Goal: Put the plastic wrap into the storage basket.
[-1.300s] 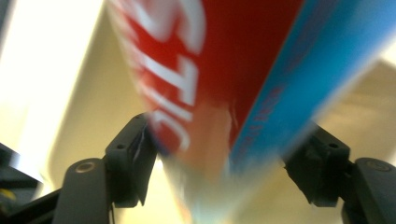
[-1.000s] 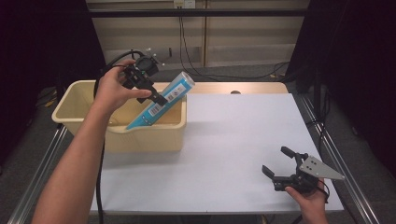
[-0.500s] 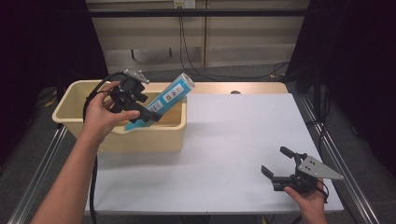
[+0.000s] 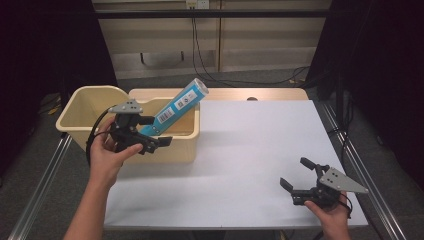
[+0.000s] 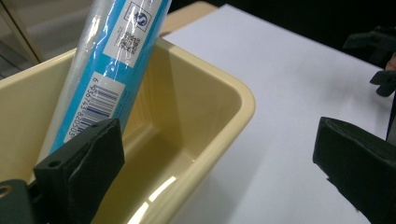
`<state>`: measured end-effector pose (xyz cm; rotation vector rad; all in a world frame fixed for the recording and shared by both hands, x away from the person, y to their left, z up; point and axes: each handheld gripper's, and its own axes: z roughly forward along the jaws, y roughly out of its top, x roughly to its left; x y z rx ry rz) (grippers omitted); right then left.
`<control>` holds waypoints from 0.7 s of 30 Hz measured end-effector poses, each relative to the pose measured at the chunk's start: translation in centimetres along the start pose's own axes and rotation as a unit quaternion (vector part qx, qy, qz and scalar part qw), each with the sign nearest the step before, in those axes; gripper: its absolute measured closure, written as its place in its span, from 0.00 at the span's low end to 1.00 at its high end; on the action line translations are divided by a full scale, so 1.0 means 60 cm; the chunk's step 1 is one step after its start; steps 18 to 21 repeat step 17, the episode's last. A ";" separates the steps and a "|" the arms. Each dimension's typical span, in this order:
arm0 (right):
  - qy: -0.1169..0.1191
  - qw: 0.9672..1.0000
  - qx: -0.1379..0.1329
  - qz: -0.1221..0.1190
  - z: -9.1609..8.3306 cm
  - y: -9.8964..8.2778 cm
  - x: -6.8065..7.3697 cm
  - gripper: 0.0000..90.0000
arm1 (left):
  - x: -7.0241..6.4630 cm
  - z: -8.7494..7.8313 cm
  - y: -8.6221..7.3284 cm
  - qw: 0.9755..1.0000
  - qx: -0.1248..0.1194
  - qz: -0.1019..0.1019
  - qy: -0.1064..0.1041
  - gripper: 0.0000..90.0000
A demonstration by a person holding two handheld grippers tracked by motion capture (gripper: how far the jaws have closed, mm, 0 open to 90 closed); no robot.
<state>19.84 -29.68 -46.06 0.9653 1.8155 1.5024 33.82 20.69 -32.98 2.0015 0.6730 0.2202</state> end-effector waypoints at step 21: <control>-0.001 1.000 0.005 -0.002 0.004 -0.002 0.002 0.02 | -0.005 -0.029 -0.129 0.993 -0.107 -0.011 0.045 0.04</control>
